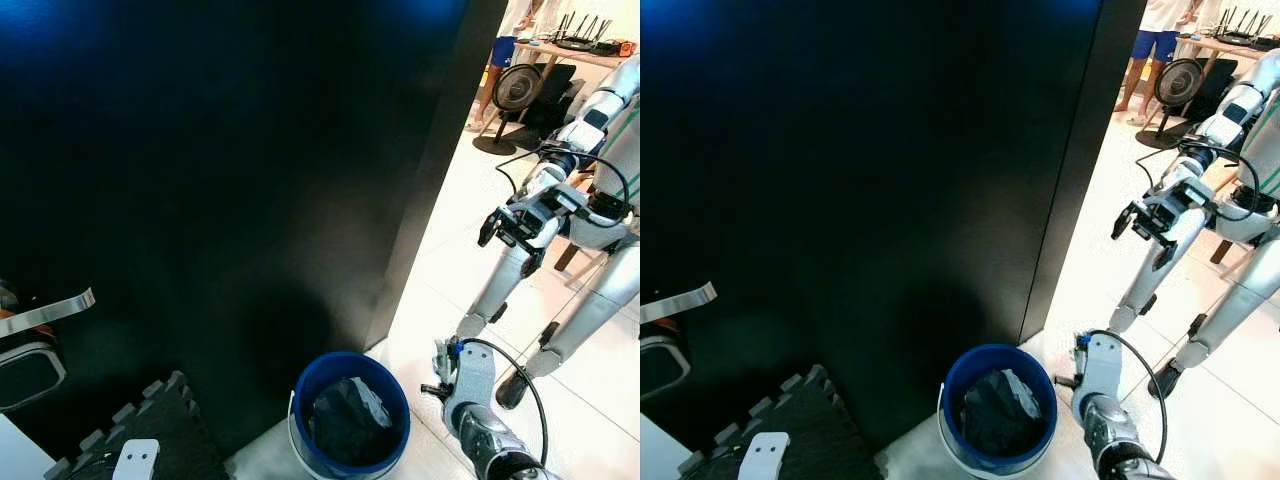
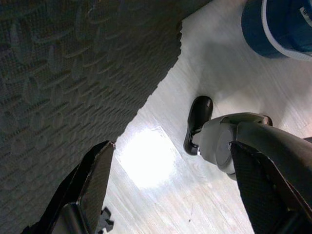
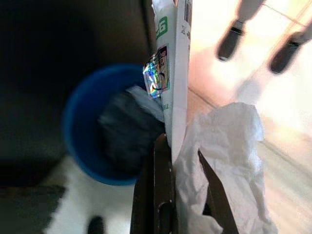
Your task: Clean up the room
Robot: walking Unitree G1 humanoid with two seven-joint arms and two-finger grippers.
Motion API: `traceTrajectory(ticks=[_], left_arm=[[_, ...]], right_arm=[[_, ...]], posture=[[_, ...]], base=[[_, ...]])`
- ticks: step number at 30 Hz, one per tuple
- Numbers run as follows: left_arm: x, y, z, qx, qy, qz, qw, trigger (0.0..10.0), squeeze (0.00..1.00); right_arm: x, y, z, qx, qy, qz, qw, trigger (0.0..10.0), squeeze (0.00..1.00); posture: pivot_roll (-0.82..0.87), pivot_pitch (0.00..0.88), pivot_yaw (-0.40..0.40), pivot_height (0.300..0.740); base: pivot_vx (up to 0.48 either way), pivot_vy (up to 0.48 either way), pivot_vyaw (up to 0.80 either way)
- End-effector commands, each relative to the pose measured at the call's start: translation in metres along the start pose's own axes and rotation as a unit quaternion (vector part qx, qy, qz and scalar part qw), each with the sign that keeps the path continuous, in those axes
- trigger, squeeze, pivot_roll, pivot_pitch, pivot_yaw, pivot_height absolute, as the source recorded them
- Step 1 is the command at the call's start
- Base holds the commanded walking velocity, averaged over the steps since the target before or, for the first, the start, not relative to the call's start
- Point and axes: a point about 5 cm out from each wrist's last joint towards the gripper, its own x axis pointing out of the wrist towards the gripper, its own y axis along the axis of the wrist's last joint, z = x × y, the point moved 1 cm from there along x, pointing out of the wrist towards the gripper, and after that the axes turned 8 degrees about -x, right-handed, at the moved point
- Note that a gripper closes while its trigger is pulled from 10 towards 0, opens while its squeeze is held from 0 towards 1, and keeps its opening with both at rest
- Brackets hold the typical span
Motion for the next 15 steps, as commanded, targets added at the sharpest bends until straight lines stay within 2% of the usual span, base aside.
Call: traceTrajectory(ticks=[1,2,3,4,5,6,8,10,13,15], left_arm=[[0.0,-0.003,0.003,0.0,-0.004,-0.003,1.0,10.0,0.0],[0.0,-0.003,0.002,0.0,-0.003,-0.003,1.0,10.0,0.0],[0.0,-0.003,0.002,0.001,-0.002,-0.003,1.0,10.0,0.0],[0.0,-0.003,0.002,0.001,-0.002,-0.003,1.0,10.0,0.0],[0.0,-0.003,0.002,0.002,-0.001,-0.003,1.0,10.0,0.0],[0.0,-0.003,0.001,0.001,0.0,-0.003,1.0,10.0,0.0],[0.0,-0.004,0.0,0.001,0.002,-0.002,1.0,10.0,0.0],[-0.001,-0.004,0.0,0.001,0.003,-0.002,1.0,10.0,0.0],[-0.001,-0.005,-0.001,0.001,0.005,-0.001,1.0,10.0,0.0],[-0.001,-0.005,-0.001,-0.001,0.006,0.001,1.0,10.0,0.0]], right_arm=[[0.001,0.005,-0.005,-0.032,0.014,0.004,0.999,10.0,0.0],[0.0,-0.011,-0.017,-0.125,0.059,-0.042,0.989,10.0,0.0],[-0.002,-0.023,-0.028,-0.196,0.093,-0.074,0.973,10.0,0.0],[-0.002,-0.023,-0.028,-0.196,0.093,-0.074,0.973,10.0,0.0],[-0.003,-0.029,-0.038,-0.25,0.123,-0.088,0.956,10.0,0.0],[-0.004,-0.031,-0.044,-0.27,0.14,-0.09,0.948,10.0,0.0],[-0.002,-0.02,-0.059,-0.263,0.155,-0.066,0.95,10.0,0.0],[-0.001,-0.017,-0.062,-0.258,0.157,-0.06,0.951,10.0,0.0],[0.002,0.001,-0.072,-0.264,0.149,-0.027,0.953,10.0,0.0],[0.003,0.005,-0.074,-0.265,0.148,-0.021,0.953,10.0,0.0]], posture=[[0.08,0.027,-0.069,0.74],[0.08,0.027,-0.069,0.74],[0.08,0.032,-0.07,0.74],[0.08,0.032,-0.07,0.74],[0.08,0.032,-0.07,0.74],[0.08,0.043,-0.072,0.74],[0.09,0.045,-0.072,0.74],[0.09,0.045,-0.072,0.74],[0.1,0.056,-0.075,0.74],[0.1,0.061,-0.077,0.74]], base=[[0.0,0.0,0.0],[0.0,0.0,0.0],[0.0,0.0,0.0],[0.0,0.0,0.0],[0.0,0.0,0.0],[0.0,0.0,0.0],[0.0,0.0,0.0],[0.0,0.0,0.0],[0.0,0.0,0.72],[0.0,0.0,0.77]])
